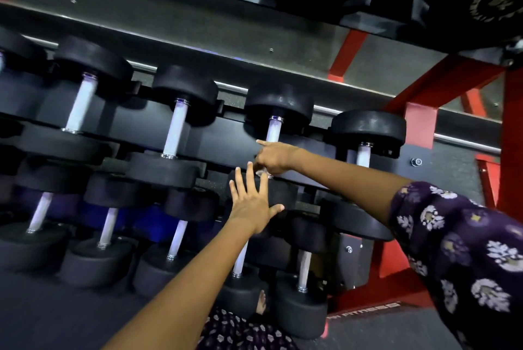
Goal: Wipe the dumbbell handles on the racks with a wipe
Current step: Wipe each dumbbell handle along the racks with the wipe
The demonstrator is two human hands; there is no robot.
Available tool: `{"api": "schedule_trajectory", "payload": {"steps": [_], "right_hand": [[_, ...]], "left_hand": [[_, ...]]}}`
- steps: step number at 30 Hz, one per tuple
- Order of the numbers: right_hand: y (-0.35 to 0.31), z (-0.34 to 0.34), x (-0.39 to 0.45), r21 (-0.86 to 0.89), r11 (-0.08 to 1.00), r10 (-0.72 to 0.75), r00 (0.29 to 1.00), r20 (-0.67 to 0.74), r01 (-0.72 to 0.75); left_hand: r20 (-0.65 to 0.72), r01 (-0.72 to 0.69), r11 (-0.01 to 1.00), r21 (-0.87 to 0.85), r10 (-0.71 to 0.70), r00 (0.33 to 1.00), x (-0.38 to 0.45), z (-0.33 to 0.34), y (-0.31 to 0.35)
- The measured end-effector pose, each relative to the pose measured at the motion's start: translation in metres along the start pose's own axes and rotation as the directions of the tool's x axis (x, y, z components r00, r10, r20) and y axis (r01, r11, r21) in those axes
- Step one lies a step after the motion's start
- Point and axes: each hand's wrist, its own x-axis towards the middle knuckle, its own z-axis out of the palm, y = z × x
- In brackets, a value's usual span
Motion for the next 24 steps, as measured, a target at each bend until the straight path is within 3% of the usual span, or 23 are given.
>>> {"api": "schedule_trajectory", "payload": {"steps": [4,7,11,15,17,19,21,24], "right_hand": [[0.009,0.007,-0.011,0.208,0.976,-0.056,0.997,-0.05,0.065],[0.006,0.009,-0.014,0.094,0.992,-0.079,0.992,-0.097,0.088],[0.015,-0.002,-0.01,-0.085,0.995,0.034,0.996,-0.088,-0.042],[0.03,-0.013,-0.018,-0.152,0.964,0.171,0.946,-0.277,-0.219],[0.01,0.006,-0.018,-0.22,0.962,0.123,0.973,-0.195,-0.165],[-0.005,0.027,-0.024,-0.324,0.946,-0.059,0.995,-0.085,0.028],[0.007,0.019,-0.029,-0.307,0.951,-0.052,0.996,-0.075,0.027],[0.029,0.012,-0.022,-0.183,0.971,0.106,0.962,-0.25,-0.154]], "left_hand": [[0.007,-0.004,1.0,0.005,0.004,1.0,-0.001,0.0,0.0],[0.004,-0.008,1.0,-0.003,0.008,1.0,-0.001,-0.001,0.0],[0.005,-0.006,1.0,0.0,0.006,1.0,0.0,-0.002,0.0],[-0.003,-0.006,1.0,-0.002,0.006,1.0,-0.001,0.0,0.0],[0.002,-0.006,1.0,0.004,0.006,1.0,0.0,-0.001,0.0],[0.005,-0.004,1.0,0.002,0.004,1.0,0.0,-0.001,0.001],[0.002,-0.006,1.0,0.003,0.006,1.0,0.0,-0.002,0.001],[-0.014,-0.002,1.0,-0.002,0.002,1.0,0.0,0.0,0.001]]}}
